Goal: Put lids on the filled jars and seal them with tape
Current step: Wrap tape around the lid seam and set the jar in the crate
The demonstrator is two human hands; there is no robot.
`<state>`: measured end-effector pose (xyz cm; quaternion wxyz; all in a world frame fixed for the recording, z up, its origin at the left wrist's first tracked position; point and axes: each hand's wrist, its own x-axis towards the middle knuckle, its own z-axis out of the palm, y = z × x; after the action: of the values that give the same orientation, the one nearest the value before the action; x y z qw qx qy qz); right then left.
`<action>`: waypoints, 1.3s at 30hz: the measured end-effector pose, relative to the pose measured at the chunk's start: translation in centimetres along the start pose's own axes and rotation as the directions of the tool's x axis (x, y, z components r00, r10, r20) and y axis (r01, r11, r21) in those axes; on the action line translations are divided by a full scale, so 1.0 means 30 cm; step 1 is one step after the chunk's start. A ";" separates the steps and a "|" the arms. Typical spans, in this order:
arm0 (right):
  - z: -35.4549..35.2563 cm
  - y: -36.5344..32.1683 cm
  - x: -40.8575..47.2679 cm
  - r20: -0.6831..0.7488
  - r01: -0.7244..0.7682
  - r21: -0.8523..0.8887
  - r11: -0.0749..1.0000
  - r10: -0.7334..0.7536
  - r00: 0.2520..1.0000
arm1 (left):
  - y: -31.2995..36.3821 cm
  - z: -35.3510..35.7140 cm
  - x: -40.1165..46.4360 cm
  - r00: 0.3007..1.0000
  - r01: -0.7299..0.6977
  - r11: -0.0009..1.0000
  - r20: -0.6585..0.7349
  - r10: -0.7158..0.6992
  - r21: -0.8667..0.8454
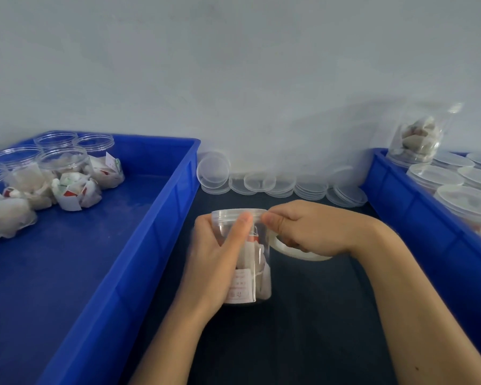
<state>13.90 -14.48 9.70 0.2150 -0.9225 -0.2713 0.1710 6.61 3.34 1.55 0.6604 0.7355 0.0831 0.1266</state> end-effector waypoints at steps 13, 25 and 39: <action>0.008 -0.095 -0.015 -0.051 0.013 0.008 1.000 -0.013 0.999 | 0.005 0.013 -0.005 0.980 -0.095 0.995 -0.174 0.099 0.032; 0.014 -0.031 0.007 -0.092 0.039 0.031 0.999 -0.036 0.995 | -0.046 0.012 0.017 0.986 -0.111 0.993 -0.128 0.104 -0.046; -0.017 -0.043 -0.030 -0.029 0.039 0.109 0.993 -0.036 0.999 | -0.026 0.038 -0.003 0.970 -0.187 0.980 -0.171 0.173 -0.067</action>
<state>12.84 -14.17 10.95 0.2721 -0.9063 -0.2756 0.1690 6.91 2.32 0.68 0.6669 0.6991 0.0648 0.2494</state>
